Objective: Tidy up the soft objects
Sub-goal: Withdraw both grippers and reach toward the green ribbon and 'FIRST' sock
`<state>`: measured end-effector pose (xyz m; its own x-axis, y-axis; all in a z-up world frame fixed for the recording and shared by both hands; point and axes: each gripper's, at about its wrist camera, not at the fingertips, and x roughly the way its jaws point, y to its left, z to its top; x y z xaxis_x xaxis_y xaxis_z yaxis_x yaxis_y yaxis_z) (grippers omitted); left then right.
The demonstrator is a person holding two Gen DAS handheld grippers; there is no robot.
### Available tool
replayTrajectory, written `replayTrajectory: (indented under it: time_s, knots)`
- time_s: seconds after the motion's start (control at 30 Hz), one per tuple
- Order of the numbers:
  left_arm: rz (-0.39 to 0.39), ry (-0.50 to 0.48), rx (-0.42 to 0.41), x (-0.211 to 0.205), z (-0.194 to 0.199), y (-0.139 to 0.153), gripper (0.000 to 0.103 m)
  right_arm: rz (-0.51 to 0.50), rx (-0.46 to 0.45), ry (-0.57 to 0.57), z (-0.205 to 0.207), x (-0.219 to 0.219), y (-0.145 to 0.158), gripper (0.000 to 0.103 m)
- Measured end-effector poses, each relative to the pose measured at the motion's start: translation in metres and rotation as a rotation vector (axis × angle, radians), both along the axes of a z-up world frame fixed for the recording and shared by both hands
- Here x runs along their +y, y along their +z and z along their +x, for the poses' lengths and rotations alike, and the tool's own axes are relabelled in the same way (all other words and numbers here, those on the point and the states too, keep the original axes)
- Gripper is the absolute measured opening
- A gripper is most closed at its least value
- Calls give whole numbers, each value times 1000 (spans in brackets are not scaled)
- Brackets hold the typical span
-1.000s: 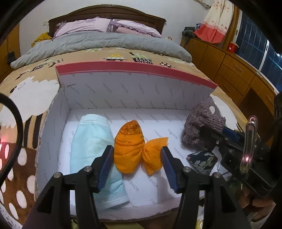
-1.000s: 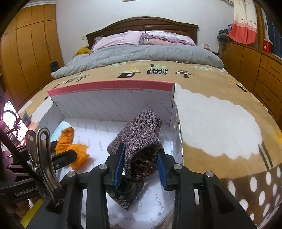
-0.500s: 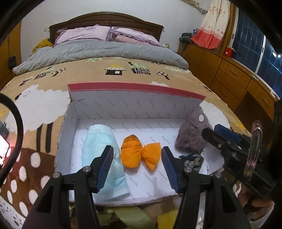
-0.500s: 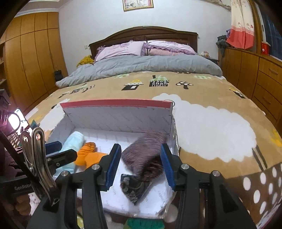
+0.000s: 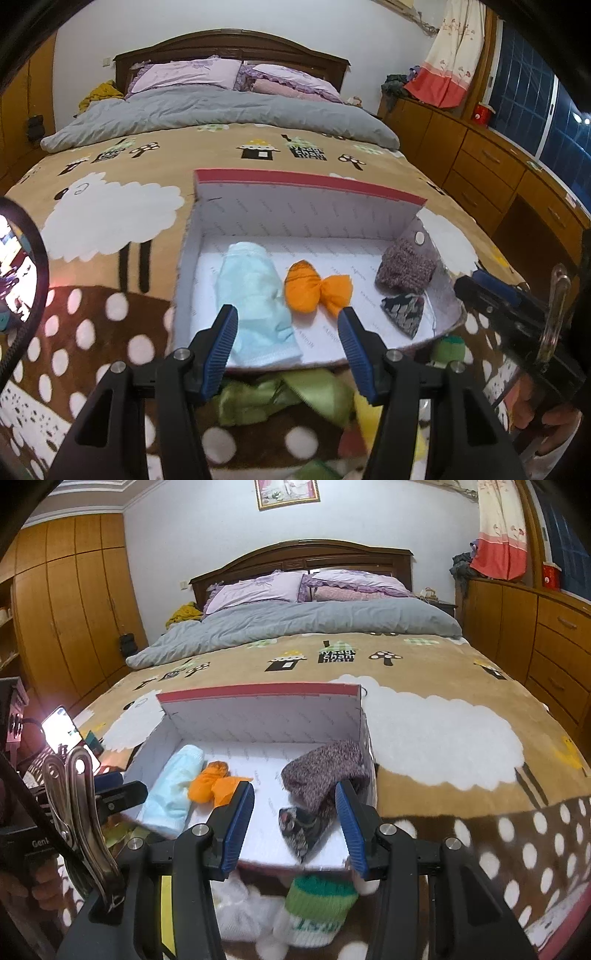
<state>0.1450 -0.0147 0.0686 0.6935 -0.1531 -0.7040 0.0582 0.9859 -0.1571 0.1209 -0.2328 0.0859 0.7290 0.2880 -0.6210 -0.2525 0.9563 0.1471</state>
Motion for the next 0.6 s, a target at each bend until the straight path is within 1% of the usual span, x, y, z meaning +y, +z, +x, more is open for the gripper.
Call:
replayTrajectory:
  time_s: [0.3, 0.6]
  knots:
    - [-11, 27, 13, 18, -27, -7, 60, 11, 29, -18, -28, -8, -7, 47]
    - [-28, 45, 73, 29, -36, -33, 59, 10, 65, -14, -51, -8, -20, 47]
